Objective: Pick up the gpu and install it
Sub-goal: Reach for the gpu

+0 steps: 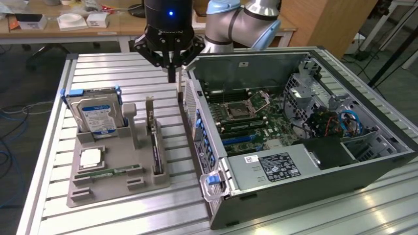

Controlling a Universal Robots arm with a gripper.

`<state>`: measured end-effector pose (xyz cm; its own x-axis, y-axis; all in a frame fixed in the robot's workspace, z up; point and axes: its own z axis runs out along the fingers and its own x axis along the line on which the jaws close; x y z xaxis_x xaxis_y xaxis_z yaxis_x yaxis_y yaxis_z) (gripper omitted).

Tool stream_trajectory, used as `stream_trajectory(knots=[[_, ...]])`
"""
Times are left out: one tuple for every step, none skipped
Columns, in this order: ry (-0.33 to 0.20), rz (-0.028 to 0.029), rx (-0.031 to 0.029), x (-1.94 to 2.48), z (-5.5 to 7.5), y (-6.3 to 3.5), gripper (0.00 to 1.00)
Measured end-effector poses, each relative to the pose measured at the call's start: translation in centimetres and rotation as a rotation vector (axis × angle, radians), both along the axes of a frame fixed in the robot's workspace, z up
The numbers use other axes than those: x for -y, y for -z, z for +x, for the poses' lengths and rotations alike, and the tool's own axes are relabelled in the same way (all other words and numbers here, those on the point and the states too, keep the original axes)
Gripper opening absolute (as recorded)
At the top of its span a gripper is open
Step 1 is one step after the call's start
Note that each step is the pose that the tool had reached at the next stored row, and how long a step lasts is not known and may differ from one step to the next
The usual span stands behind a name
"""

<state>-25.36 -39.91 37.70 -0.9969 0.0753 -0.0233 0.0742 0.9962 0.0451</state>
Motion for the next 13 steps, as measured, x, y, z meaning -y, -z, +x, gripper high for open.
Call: stream_trajectory(knots=[[0.0,0.0,0.0,0.0,-0.1,0.01,0.11],[0.0,0.0,0.0001,0.0,-0.1,0.02,0.11],[0.0,0.0001,0.0,0.0,-0.2,0.03,0.11],[0.0,0.0,0.0001,0.0,-0.3,0.04,0.11],[0.0,0.0,0.0,0.0,-0.4,0.04,0.11],[0.0,0.0001,0.0,0.0,-0.5,0.06,0.11],[0.0,0.0,0.0,0.0,-0.5,0.06,0.11],[0.0,0.0,0.0,0.0,-0.6,0.07,0.11],[0.0,0.0,0.0,0.0,-0.7,0.07,0.11],[0.0,0.0,-0.0001,0.01,-0.8,0.08,0.11],[0.0,0.0,0.0,0.01,-0.9,0.09,0.11],[0.0,0.0,0.0,0.01,-1.0,0.1,0.11],[0.0,0.0,0.0,0.01,-1.1,0.11,0.11]])
